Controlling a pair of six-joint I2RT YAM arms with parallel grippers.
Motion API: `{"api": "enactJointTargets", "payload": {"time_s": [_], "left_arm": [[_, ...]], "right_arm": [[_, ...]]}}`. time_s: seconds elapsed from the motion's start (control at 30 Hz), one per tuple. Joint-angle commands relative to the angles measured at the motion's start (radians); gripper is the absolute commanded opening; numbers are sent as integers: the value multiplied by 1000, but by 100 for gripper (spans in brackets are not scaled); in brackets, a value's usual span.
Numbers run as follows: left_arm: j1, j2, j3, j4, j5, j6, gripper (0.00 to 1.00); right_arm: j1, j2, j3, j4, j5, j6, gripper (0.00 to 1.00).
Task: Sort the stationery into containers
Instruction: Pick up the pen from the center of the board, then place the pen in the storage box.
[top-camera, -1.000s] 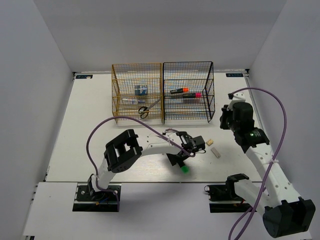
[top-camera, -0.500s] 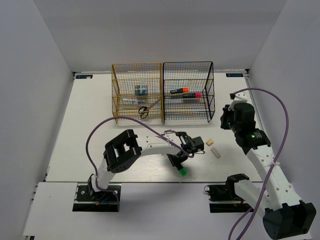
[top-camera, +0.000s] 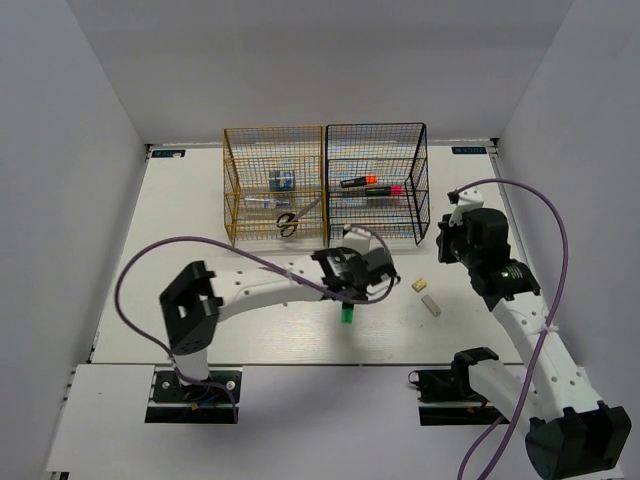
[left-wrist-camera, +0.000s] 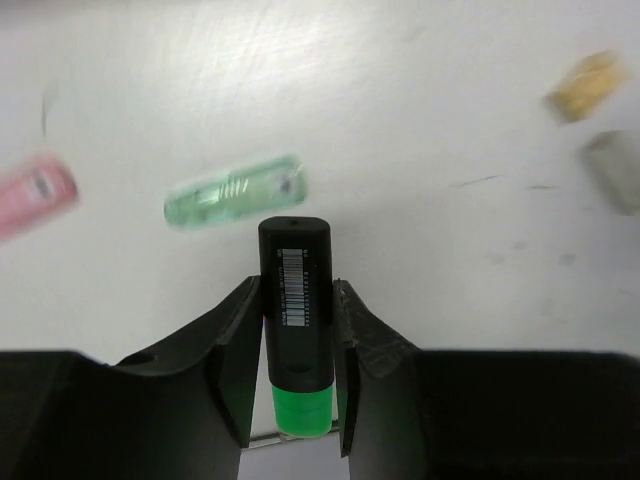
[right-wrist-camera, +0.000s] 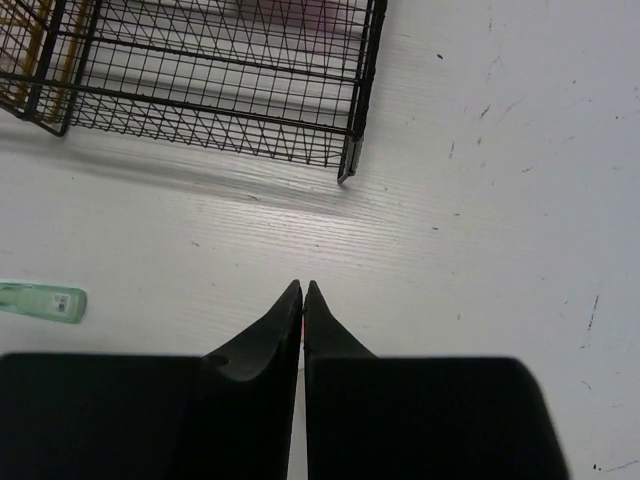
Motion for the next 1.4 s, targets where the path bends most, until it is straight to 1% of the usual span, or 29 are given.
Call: {"api": "enactJointTargets", "payload": {"time_s": [0.0,0.03,0.07,0.1,0.13,0.17,0.2,0.23,0.27,0.3,0.37,0.4,0.43,0.47,0.5,0.57,0.6,0.67,0.7,0.77,0.83,0.87,0.9,0.97,1.03,1.07,1.2,1.27,1.37], "left_arm": [[106,-168,0,292,54,450,1],[155,-168,17,298,100,491,1],[180,-166,37,301,221,557,1],[253,-162,84,313,281,599,1],[275,-149,95,371,324,686,1],[298,-142,106,398,484,727,1],[318,-140,111,466,554,769,1],[385,-119,120,526,650,841,1],[407,-106,146,572,747,857,1],[450,-71,170,582,815,864,1],[528,-4,312,602,890,884,1],[544,37,344,611,973,889,1],[566,55,406,628,990,910,1],[583,90,414,708,1004,921,1],[590,98,417,740,1032,933,1],[605,120,411,879,1046,964,1],[611,131,416,905,1046,998,1],[633,177,515,890,1067,1051,1],[637,214,578,823,1070,1093,1],[640,249,633,781,1066,1183,1],[636,233,606,821,1053,1269,1],[636,225,547,847,1050,1283,1],[633,214,533,922,1047,1318,1],[633,219,564,913,1021,1351,1],[633,251,592,854,1015,1403,1],[631,256,601,852,995,1415,1],[630,274,574,881,931,1479,1],[630,295,572,927,893,1493,1],[631,332,601,922,872,1504,1]], "right_arm": [[-1,-15,-12,51,-34,-37,5],[1,-15,-14,50,-34,-35,7],[-2,-13,-18,51,-37,-35,7],[-1,-12,-18,53,-41,-34,9],[-1,-12,-24,59,-42,-35,9],[-1,-9,-26,61,-41,-37,10],[1,-6,-29,65,-41,-35,10],[1,-9,-34,67,-41,-37,10],[0,-7,-35,71,-41,-37,11],[1,-9,-37,70,-72,-37,11],[0,-7,-43,77,-83,-37,11],[3,-7,-47,79,-84,-37,11],[1,-7,-47,80,-84,-37,11],[3,-7,-50,84,-80,-40,13],[3,-4,-54,88,-74,-42,13],[0,-3,-60,93,-74,-48,13],[1,-3,-63,100,-73,-49,14],[3,0,-66,105,-73,-51,14],[3,2,-67,102,-73,-52,15],[3,5,-70,107,-73,-57,15],[1,11,-70,108,-74,-57,15],[6,13,-70,101,-76,-55,15],[4,13,-72,107,-79,-57,15],[4,19,-72,108,-80,-57,15],[4,25,-70,105,-79,-57,15],[4,27,-70,108,-77,-58,15],[3,31,-72,110,-79,-58,17],[3,31,-73,110,-76,-57,17],[1,34,-75,114,-71,-57,17]]}}
